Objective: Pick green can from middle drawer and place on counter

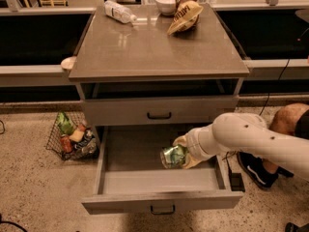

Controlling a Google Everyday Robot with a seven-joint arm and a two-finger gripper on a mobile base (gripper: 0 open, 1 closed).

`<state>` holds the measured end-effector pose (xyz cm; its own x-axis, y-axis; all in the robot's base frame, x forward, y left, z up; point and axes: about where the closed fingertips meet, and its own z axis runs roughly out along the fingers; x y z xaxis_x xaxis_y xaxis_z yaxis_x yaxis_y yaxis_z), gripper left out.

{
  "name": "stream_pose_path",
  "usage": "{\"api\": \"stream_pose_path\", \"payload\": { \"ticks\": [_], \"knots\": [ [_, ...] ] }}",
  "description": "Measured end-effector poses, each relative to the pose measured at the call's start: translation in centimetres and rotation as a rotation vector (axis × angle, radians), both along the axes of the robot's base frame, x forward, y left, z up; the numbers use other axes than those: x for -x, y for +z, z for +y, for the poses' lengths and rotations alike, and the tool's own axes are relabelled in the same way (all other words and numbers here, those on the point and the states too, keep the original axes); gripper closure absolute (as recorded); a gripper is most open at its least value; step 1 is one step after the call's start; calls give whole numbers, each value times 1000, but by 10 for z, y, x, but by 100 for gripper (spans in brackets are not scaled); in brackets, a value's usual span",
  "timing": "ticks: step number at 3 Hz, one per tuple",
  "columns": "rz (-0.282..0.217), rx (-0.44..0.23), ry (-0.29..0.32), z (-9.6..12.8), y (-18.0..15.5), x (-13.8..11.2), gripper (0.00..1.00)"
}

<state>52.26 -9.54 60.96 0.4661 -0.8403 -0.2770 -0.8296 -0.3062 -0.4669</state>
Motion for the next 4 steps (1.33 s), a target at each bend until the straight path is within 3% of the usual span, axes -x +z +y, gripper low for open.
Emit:
{"api": "stream_pose_path", "payload": {
  "ticks": [1, 2, 3, 4],
  "knots": [
    [-67, 40, 5, -2, 38, -1, 100],
    [-67, 40, 5, -2, 38, -1, 100],
    [-151, 40, 23, -11, 77, -6, 100],
    [-315, 91, 36, -23, 153, -14, 100]
  ]
}}
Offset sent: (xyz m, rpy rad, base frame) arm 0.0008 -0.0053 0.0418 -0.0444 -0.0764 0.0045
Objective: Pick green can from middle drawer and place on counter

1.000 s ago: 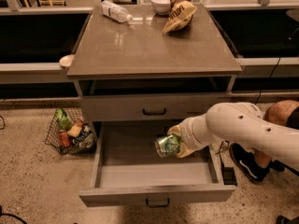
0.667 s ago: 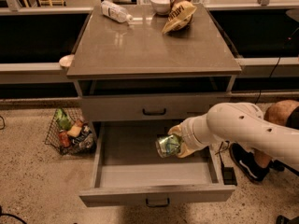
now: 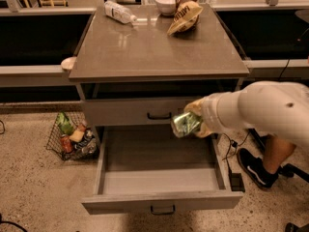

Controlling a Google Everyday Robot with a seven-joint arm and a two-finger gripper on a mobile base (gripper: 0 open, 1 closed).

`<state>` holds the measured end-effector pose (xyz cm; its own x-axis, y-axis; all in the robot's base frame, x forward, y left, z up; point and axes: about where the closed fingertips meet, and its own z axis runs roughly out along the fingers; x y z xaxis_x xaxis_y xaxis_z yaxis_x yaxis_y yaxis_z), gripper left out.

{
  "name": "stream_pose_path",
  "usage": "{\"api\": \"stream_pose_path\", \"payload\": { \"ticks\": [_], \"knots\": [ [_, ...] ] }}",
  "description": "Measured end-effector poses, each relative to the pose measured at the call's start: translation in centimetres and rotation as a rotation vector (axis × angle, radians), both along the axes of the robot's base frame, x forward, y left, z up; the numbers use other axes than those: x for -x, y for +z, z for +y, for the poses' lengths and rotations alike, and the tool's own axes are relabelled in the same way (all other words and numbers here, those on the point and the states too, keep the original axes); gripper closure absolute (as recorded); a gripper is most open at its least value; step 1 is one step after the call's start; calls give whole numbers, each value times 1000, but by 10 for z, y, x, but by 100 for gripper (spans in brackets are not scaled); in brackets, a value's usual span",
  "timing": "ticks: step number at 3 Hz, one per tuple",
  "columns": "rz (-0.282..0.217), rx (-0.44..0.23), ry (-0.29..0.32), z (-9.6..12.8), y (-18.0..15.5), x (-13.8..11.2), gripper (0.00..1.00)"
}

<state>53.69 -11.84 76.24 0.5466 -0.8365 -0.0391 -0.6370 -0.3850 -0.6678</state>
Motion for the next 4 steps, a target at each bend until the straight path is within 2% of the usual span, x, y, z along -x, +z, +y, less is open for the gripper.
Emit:
{"api": "stream_pose_path", "payload": {
  "ticks": [1, 2, 3, 4],
  "knots": [
    [-170, 71, 5, -1, 76, 1, 100],
    [-170, 71, 5, -1, 76, 1, 100],
    [-189, 28, 9, 10, 97, -21, 100],
    [-199, -56, 35, 32, 130, -65, 100]
  ]
}}
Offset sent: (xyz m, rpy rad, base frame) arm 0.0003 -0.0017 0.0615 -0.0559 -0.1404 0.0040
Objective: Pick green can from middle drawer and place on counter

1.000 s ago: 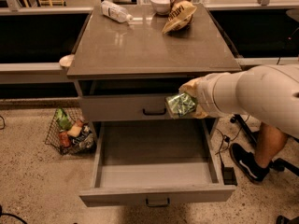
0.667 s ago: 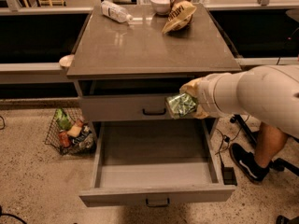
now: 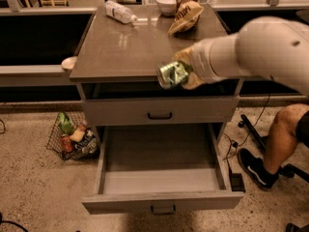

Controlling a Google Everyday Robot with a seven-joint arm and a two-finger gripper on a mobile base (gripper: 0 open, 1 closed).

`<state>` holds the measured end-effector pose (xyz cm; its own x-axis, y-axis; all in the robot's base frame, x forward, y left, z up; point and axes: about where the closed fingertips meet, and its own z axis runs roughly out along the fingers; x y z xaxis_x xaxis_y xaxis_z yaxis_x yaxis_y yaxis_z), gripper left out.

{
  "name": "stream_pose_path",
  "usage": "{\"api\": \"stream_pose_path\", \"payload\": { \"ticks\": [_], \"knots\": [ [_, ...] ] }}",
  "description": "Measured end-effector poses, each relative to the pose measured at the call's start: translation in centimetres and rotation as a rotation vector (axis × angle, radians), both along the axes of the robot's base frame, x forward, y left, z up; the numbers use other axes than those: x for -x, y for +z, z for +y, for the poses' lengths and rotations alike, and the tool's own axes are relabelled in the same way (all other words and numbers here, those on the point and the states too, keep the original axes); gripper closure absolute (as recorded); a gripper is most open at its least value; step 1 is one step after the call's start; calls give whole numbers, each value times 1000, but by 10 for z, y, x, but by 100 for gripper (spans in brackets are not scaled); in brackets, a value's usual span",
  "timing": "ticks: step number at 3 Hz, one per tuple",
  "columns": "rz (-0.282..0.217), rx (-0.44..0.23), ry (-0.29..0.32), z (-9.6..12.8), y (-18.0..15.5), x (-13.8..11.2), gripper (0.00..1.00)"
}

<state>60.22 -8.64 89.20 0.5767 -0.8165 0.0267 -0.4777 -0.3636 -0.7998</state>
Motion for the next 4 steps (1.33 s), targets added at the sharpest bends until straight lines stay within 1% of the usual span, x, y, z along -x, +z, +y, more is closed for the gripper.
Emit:
{"api": "stream_pose_path", "payload": {
  "ticks": [1, 2, 3, 4],
  "knots": [
    [-52, -33, 3, 6, 37, -17, 100],
    [-52, -33, 3, 6, 37, -17, 100],
    [-19, -64, -12, 3, 36, -46, 100],
    [73, -101, -34, -2, 24, -95, 100]
  ]
}}
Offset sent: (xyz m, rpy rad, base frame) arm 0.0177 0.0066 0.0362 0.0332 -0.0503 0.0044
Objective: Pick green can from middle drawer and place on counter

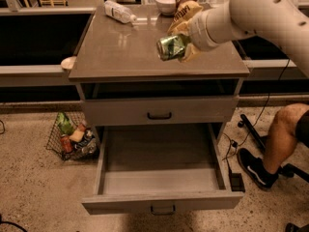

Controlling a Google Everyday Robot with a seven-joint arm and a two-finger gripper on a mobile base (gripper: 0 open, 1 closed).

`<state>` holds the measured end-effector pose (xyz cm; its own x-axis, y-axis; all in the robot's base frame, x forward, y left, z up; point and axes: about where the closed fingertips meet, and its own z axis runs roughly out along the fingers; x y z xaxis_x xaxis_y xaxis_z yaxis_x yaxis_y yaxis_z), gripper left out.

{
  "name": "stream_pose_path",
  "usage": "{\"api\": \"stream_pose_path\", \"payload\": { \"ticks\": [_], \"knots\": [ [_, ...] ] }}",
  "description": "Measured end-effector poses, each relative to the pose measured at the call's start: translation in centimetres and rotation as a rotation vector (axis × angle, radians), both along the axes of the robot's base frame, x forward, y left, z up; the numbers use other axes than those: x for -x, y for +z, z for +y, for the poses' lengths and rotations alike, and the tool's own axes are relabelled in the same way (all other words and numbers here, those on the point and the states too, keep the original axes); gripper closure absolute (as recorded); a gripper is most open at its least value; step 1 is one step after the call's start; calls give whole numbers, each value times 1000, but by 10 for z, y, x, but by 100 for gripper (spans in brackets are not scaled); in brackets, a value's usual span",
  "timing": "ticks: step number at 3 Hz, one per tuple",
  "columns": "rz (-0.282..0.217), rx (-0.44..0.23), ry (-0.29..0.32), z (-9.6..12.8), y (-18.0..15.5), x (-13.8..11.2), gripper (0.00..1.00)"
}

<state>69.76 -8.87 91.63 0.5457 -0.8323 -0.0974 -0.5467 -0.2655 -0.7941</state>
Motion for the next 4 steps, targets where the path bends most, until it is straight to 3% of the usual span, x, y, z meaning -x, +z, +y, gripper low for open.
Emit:
{"api": "stream_pose_path", "payload": {
  "ticks": [1, 2, 3, 4],
  "knots": [
    [114, -40, -30, -9, -7, -76, 100],
    [110, -44, -28, -7, -6, -75, 100],
    [119, -66, -84, -8, -8, -87, 100],
    [207, -162, -178, -5, -18, -109, 100]
  ]
}}
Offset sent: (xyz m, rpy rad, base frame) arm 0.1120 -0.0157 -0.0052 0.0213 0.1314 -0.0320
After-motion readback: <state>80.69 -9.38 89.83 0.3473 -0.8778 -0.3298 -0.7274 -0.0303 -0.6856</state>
